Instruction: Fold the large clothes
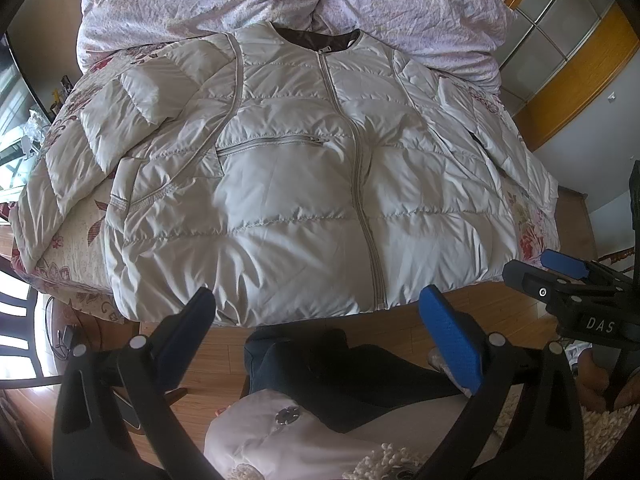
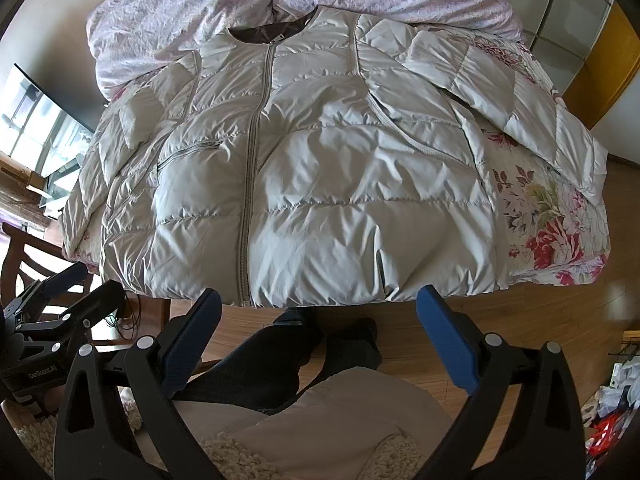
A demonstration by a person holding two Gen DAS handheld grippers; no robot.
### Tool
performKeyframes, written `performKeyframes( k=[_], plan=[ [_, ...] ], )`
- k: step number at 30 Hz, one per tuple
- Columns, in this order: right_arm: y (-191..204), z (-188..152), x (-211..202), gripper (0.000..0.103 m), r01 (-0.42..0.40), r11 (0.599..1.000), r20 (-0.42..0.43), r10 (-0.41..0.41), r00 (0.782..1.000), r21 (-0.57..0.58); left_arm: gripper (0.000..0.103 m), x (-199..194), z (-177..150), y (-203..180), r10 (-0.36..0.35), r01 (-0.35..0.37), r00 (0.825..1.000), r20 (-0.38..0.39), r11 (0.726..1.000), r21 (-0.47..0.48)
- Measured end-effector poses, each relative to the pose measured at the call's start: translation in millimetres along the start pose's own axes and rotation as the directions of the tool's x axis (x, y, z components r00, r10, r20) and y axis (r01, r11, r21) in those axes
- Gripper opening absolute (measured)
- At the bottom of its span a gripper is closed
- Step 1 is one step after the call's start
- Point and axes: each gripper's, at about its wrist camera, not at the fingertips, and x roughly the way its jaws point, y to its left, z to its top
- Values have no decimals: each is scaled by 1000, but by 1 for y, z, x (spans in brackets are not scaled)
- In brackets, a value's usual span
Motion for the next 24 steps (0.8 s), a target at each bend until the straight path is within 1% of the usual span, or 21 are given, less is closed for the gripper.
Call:
performKeyframes(
  k=[24],
  plan=[
    [-1, 2, 1, 100, 1, 1000, -1, -1, 1000, 1, 101, 0, 0, 0, 0, 0, 1000, -2, 1000, 0]
  ],
)
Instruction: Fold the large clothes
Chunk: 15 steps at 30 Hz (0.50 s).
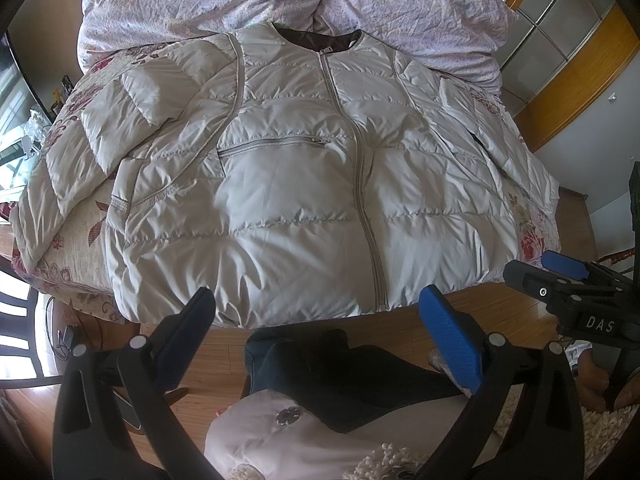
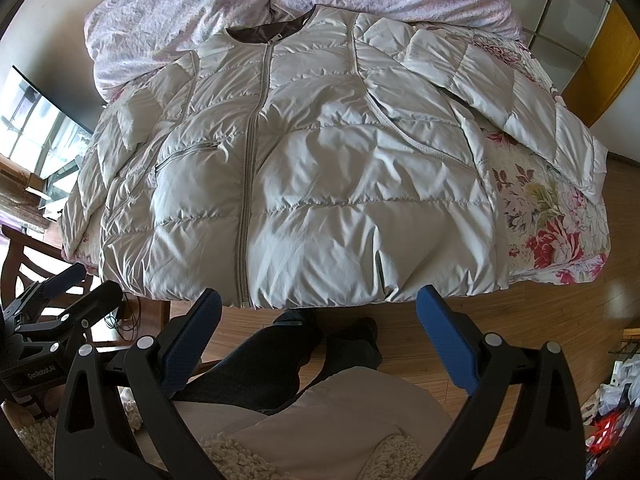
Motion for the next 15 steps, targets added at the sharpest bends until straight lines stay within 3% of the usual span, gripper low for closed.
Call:
performKeyframes(
  k=[15],
  plan=[
    [-1, 1, 1, 100, 0, 1000, -1, 0, 1000, 0, 101, 0, 0, 0, -1, 1, 1000, 0, 1000, 1]
  ],
)
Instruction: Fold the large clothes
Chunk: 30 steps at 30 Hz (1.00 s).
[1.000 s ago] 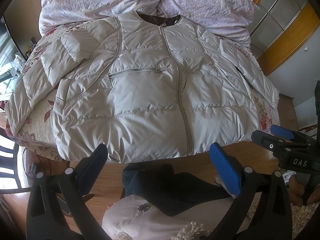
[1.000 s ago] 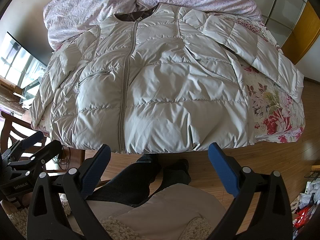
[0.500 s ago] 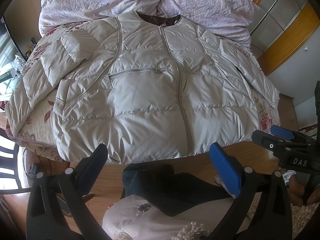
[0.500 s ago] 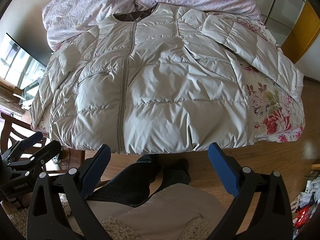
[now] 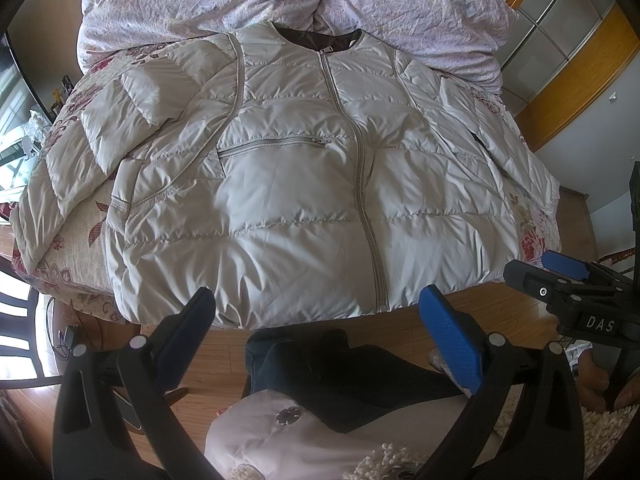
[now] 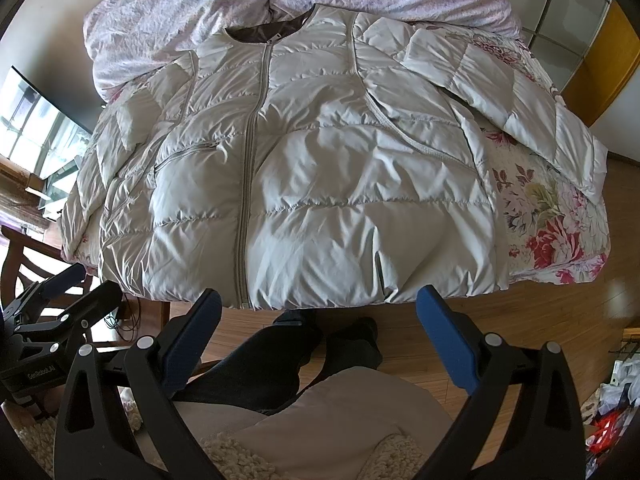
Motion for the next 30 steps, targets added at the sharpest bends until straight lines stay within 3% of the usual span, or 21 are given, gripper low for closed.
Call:
performKeyframes(
  k=[30],
  plan=[
    [-4, 5, 6, 100, -4, 1000, -13, 4, 1000, 3, 101, 0, 0, 0, 3, -3, 1000, -1, 1000, -1]
  ],
)
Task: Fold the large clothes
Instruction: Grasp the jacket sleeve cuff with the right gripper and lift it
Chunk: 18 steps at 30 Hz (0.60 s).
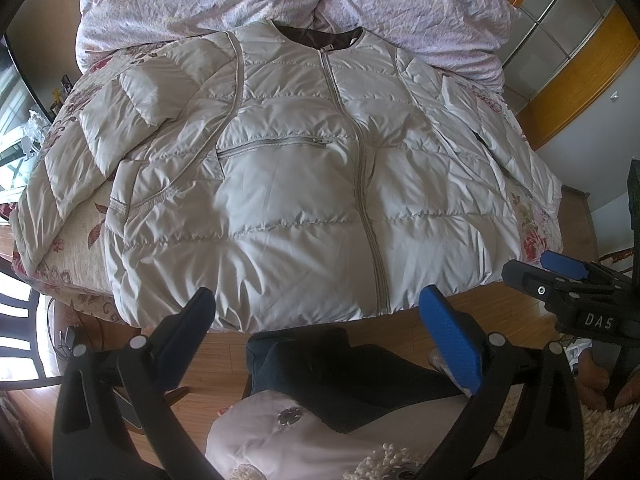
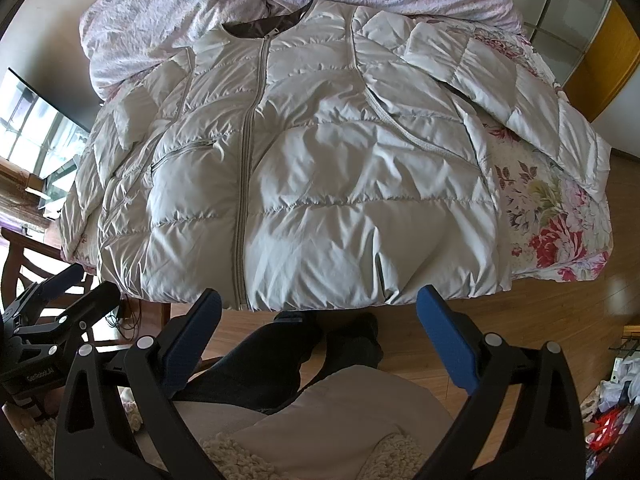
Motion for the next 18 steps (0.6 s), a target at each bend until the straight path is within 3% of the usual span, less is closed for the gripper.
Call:
performKeyframes(
  k=[5, 8, 11, 15, 18],
  plan=[
    [-9, 12, 9, 100, -11, 998, -31, 13, 999, 62, 101, -1, 0, 2, 13, -13, 1000, 0, 1000, -7],
    [-31, 22, 12, 100, -35, 986, -37, 42, 998, 163, 101, 2, 4, 2, 24, -24, 1000, -1, 1000, -11],
    [-65, 35, 21, 99, -61, 950, -32, 75, 997, 306, 101, 4, 10, 2, 28, -28, 1000, -5, 999, -15],
    [-135, 49, 35, 95, -56, 855, 10, 59, 998, 515, 101, 9, 18, 4, 29, -29, 999, -16, 999, -18],
    [-196, 50, 44, 89, -84, 735, 48, 70, 996, 673, 101, 11, 23, 5, 22, -23, 1000, -21, 1000, -20]
  ],
)
